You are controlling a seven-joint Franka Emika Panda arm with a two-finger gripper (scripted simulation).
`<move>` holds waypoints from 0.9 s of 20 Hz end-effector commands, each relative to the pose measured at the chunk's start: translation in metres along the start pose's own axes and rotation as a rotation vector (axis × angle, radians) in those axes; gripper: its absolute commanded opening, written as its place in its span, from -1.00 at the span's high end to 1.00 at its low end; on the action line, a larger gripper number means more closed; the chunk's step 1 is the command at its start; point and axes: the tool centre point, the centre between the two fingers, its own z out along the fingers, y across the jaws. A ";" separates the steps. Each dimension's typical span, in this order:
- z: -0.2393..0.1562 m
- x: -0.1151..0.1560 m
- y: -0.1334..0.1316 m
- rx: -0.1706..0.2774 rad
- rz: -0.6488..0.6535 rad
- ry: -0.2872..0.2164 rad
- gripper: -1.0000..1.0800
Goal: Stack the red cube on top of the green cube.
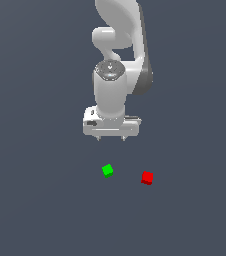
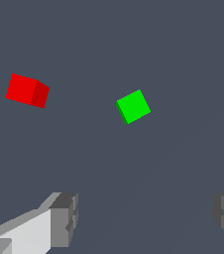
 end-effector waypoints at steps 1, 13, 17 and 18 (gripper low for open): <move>0.000 0.000 0.000 0.000 0.000 0.000 -0.92; 0.018 0.014 -0.031 0.001 0.045 -0.002 -0.92; 0.031 0.026 -0.053 0.001 0.079 -0.003 -0.92; 0.035 0.029 -0.059 0.001 0.088 -0.003 -0.92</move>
